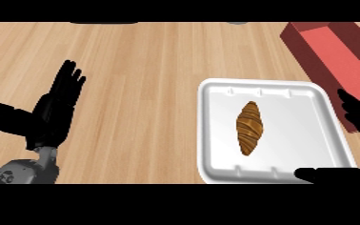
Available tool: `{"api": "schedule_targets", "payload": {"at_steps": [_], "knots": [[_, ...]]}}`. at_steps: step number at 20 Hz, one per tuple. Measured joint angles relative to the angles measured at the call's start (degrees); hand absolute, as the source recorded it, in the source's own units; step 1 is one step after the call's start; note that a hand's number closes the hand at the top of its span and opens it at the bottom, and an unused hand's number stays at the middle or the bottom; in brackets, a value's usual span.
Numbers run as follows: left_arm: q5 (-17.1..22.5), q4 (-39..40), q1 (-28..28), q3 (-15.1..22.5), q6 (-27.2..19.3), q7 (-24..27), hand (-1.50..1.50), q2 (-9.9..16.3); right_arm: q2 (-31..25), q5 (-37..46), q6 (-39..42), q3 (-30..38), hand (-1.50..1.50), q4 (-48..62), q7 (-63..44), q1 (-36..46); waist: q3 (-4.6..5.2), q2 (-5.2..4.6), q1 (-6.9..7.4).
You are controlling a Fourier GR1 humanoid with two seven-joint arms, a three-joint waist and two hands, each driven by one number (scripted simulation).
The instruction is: Pick the croissant from the tray and place it in the cardboard box
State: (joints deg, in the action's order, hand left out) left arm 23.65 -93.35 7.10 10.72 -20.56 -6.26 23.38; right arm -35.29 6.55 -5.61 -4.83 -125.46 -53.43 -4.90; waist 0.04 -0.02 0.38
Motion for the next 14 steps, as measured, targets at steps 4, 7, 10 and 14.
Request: {"api": "schedule_targets", "payload": {"at_steps": [4, 7, 10, 14], "knots": [[-1.28, 1.17, -0.49, -1.19, 1.28, 0.88, 0.00, -1.43, 2.28, 3.98, 1.20, -2.49, -1.50, -0.47, -4.38, 2.48, 0.00, 0.02, -0.17], [-2.56, 0.48, -0.48, -1.15, 1.06, 0.09, 0.00, -2.63, 4.71, 5.49, 1.97, -3.97, -1.50, 1.91, -5.91, 5.61, -0.02, 0.01, -0.13], [-2.53, -0.64, -0.78, -2.47, 2.23, -1.27, 0.00, -2.52, 7.78, 7.40, 1.92, -5.31, -1.50, 4.45, -5.03, 5.89, -0.03, 0.02, -0.17], [-3.84, -0.77, -0.78, -3.31, 2.92, -2.10, 0.00, -3.82, 11.71, 11.36, 2.09, -7.42, -1.50, 6.27, -5.38, 6.30, -0.02, 0.04, -0.27]]}}
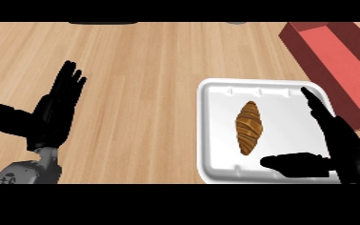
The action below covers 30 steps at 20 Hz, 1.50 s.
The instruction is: Pick the croissant from the tray and place it in the cardboard box
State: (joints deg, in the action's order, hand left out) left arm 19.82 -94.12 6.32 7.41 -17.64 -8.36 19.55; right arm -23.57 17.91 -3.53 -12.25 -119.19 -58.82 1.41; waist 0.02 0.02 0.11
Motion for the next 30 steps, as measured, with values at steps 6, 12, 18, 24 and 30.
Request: {"api": "schedule_targets", "payload": {"at_steps": [6, 12, 18, 24, 30], "knots": [[-2.55, -0.72, -0.96, -1.16, 1.26, -0.61, 0.00, -1.75, 4.80, 5.55, -0.54, -0.29, -1.50, 5.32, 2.14, 0.94, -0.03, -0.01, -0.02], [-3.83, -0.11, -1.17, -3.25, 3.44, -0.60, 0.00, -3.57, 8.32, 7.14, 0.57, 0.58, -1.50, 8.13, 3.33, 1.52, -0.01, 0.00, -0.02], [-5.90, -0.01, 0.18, -4.64, 4.59, -2.11, 0.00, -5.59, 10.61, 8.49, 2.37, 1.92, -1.50, 9.86, 4.68, 1.41, -0.03, 0.00, -0.11], [-7.51, -1.66, -1.00, -5.85, 5.68, -2.96, 0.00, -7.07, 12.63, 11.72, 3.32, 2.57, -1.50, 12.86, 5.70, 2.14, -0.02, 0.01, -0.06], [-8.16, -0.30, -1.28, -7.80, 8.07, -1.77, 0.00, -8.18, 14.72, 13.69, 2.99, 3.30, -1.50, 17.35, 9.60, 1.83, -0.02, 0.00, -0.07]]}}
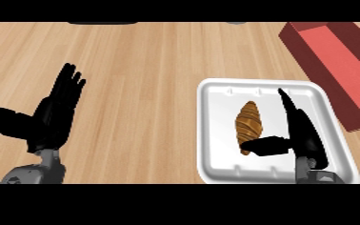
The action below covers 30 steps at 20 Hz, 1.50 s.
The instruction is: Pick the croissant from the tray and place it in the cardboard box
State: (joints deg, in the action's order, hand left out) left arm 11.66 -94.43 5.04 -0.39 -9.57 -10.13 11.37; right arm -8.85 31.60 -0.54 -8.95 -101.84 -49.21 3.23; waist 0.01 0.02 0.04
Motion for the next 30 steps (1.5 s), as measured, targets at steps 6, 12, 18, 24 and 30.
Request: {"api": "schedule_targets", "payload": {"at_steps": [6, 12, 18, 24, 30], "knots": [[-1.73, -1.18, 1.00, -0.85, 0.35, -2.31, 0.00, -0.72, 2.50, 1.02, 0.72, 0.42, -1.50, 3.66, 0.78, 2.60, -0.01, -0.01, 0.02], [-2.32, -0.51, 1.05, -1.99, 1.73, -2.06, 0.00, -1.84, 3.70, 1.88, 1.63, 0.88, -1.50, 4.62, 1.46, 2.18, 0.00, 0.00, -0.01], [-2.76, -1.93, 0.99, -3.04, 2.69, -3.41, 0.00, -2.31, 4.52, 2.70, 1.34, 1.68, -1.50, 7.65, 4.23, 1.71, -0.01, 0.00, -0.01], [-4.25, -2.37, 1.38, -2.83, 2.49, -3.87, 0.00, -3.58, 5.60, 4.35, 0.46, 1.24, -1.50, 9.81, 6.60, 1.53, 0.01, 0.01, -0.03], [-4.40, -2.50, -0.25, -3.23, 3.61, -3.03, 0.00, -4.23, 5.21, 6.31, -0.22, 1.22, 1.50, 11.83, 9.38, 2.41, 0.07, 0.06, -0.01]]}}
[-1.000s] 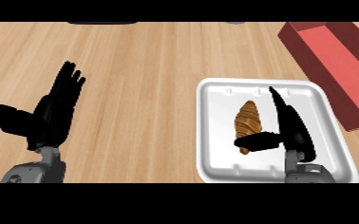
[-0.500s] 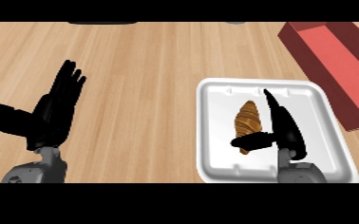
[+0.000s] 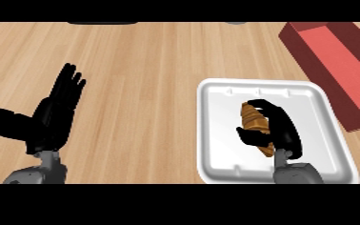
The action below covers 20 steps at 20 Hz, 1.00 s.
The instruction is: Pick the croissant from the tray and place it in the cardboard box
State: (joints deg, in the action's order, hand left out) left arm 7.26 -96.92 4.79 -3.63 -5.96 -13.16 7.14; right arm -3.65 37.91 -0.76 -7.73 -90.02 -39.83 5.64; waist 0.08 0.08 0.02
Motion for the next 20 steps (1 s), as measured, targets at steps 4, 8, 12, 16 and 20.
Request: {"api": "schedule_targets", "payload": {"at_steps": [4, 8, 12, 16, 20], "knots": [[0.02, 0.71, 0.98, -0.56, 0.37, -0.02, 0.00, 0.07, -0.54, 3.38, -0.81, -1.45, 1.50, 1.24, 1.77, 0.31, 0.04, 0.03, -0.03], [-0.19, 1.16, 1.36, -0.84, 0.59, -0.28, 0.00, -0.08, -0.67, 5.83, -1.68, -1.24, 1.50, 1.68, 2.19, 1.58, -0.01, 0.00, -0.02], [-1.43, 0.99, 1.29, 0.28, -0.36, -0.30, 0.00, -1.24, -1.87, 9.74, -1.66, -3.70, 1.50, 0.57, 3.20, 2.60, -0.05, -0.05, 0.08], [-1.19, 1.36, 1.78, 0.64, 0.47, -0.03, 0.00, -1.13, -4.37, 13.49, 3.93, -11.27, 1.50, 2.07, 8.42, 8.23, -0.01, -0.21, 1.58], [-1.47, 1.90, 1.99, 0.69, 0.31, 0.39, 0.00, -1.31, -5.66, 16.60, 7.84, -16.71, 1.50, 3.85, 13.47, 15.00, -0.02, -0.22, 1.56]]}}
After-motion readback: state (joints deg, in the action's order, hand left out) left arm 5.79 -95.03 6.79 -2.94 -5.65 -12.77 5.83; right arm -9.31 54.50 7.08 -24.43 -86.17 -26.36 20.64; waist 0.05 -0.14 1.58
